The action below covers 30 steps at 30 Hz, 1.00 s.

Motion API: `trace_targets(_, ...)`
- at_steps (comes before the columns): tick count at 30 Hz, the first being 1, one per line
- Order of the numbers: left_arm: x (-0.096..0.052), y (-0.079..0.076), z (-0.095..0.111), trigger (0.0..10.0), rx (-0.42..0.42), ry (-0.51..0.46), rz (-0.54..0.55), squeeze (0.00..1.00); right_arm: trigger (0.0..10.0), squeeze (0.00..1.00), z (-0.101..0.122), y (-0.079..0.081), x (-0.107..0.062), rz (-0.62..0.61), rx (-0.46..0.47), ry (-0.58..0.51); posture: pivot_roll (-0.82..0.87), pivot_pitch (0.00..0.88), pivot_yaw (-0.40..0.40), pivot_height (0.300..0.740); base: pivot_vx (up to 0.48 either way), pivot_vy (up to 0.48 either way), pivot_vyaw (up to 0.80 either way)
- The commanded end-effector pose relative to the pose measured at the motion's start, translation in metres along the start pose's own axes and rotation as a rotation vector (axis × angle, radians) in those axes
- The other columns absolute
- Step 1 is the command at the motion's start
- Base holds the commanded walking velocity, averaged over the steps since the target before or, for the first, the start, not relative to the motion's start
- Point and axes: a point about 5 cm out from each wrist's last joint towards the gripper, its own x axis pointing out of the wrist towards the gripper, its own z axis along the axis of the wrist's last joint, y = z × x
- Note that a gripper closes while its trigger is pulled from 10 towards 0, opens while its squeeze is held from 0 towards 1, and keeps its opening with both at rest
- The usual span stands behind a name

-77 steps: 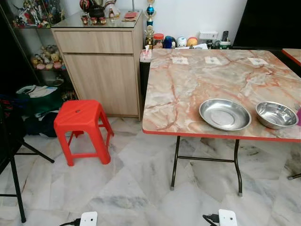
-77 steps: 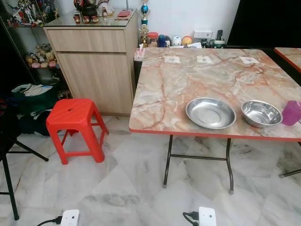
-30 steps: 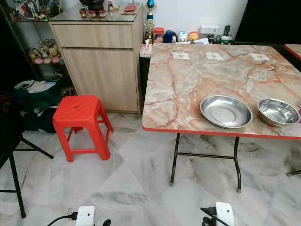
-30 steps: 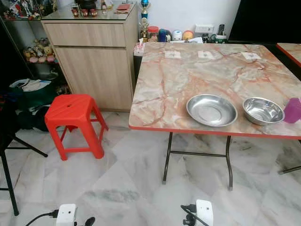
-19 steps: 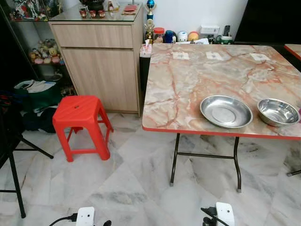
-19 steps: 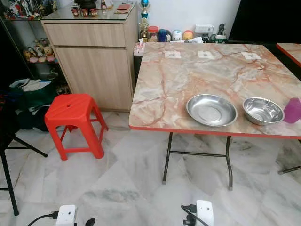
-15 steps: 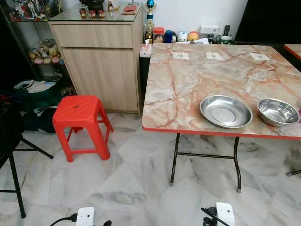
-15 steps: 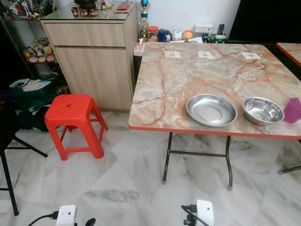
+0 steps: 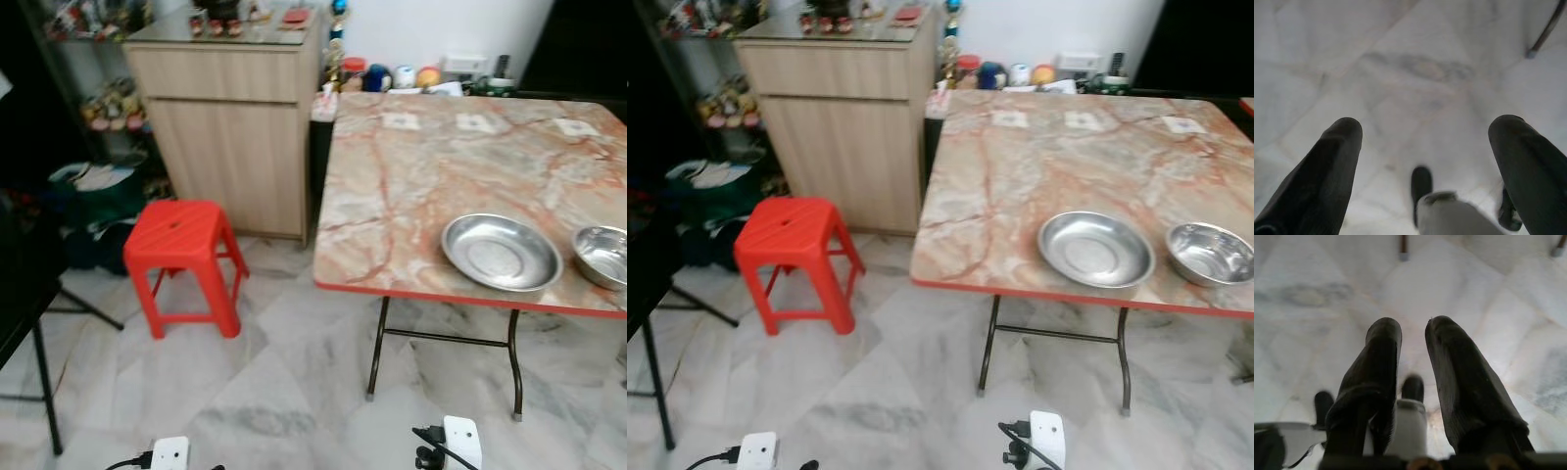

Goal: Setting the table

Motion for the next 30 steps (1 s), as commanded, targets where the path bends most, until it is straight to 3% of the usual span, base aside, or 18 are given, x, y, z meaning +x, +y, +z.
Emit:
trace_targets(1,-0.001,-0.006,-0.008,10.0,-0.008,0.032,-0.017,0.00,10.0,0.00,-0.004,-0.007,-0.002,-0.020,0.004,0.010,0.09,0.073,-0.028,0.740,0.296,0.000,0.00)
trace_targets(14,-0.001,-0.006,-0.008,10.0,-0.010,0.032,-0.009,0.00,10.0,0.00,-0.001,-0.009,-0.002,-0.052,0.045,-0.038,0.08,0.082,-0.034,0.740,0.019,0.000,0.00)
trace_targets(20,-0.001,-0.007,-0.009,10.0,-0.015,0.034,-0.008,0.00,10.0,0.00,0.006,-0.011,-0.003,-0.081,0.065,-0.125,0.07,0.083,-0.040,0.740,0.000,0.000,0.00)
trace_targets(24,-0.002,-0.008,-0.011,10.0,-0.012,0.041,-0.010,0.00,10.0,0.00,0.011,-0.011,-0.005,-0.081,0.127,-0.200,0.07,0.086,-0.042,0.740,0.000,0.000,0.00)
trace_targets(30,-0.003,-0.008,-0.013,10.0,-0.014,0.045,-0.009,0.00,10.0,0.00,0.017,-0.010,-0.006,-0.048,0.068,-0.264,0.07,0.089,-0.049,0.740,0.000,0.000,0.00)
